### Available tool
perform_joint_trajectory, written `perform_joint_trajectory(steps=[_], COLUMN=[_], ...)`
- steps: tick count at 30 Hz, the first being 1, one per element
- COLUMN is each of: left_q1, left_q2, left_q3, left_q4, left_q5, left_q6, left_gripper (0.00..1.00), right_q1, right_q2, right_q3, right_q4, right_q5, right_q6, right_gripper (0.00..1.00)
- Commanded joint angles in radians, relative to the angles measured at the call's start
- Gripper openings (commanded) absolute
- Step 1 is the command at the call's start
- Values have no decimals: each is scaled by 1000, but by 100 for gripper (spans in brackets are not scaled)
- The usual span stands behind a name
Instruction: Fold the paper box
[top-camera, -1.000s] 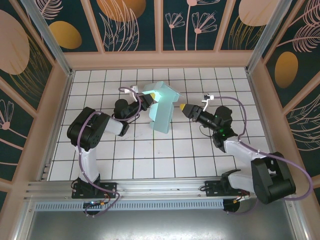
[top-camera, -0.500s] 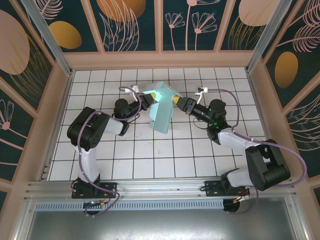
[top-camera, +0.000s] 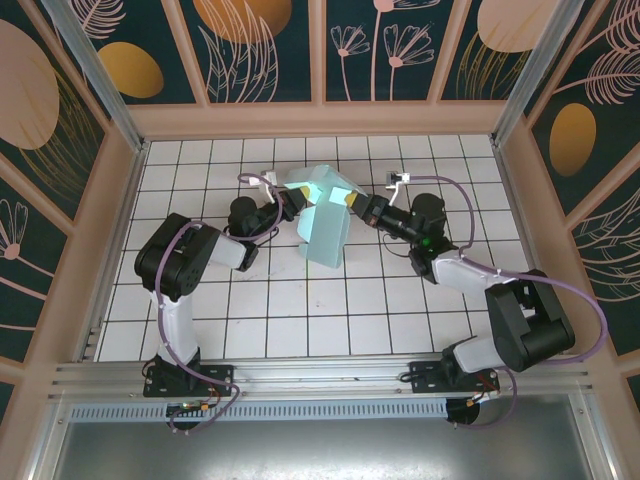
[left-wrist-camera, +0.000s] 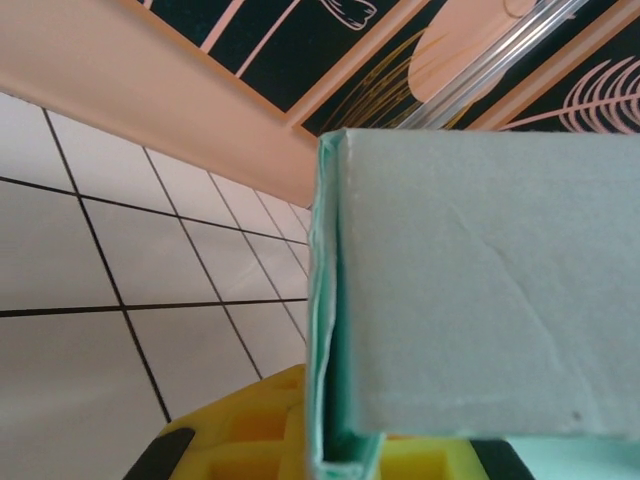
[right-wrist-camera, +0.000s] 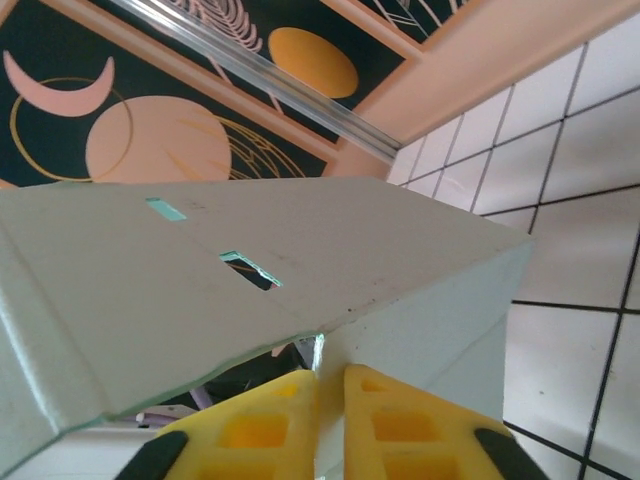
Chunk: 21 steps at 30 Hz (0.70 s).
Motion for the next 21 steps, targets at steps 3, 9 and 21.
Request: perform_joint_trajectory(steps=[3,9,21], left_q1=[1,0,0], left_q2=[-45,-41,-35], left_q3=[23,24,27], left_q4=[-98,-107,-120], left_q5=[-52,-73,-83], left_q6=[82,79,81], left_gripper=[0,0,0], right_q1=[11,20,22], right_q2=[3,3,14], right_q3=[45,61,61], right_q4=[-94,-131,-169], right_q5=[48,59,84], right_q6=[-54,-83,-94], right_gripper=[0,28,0])
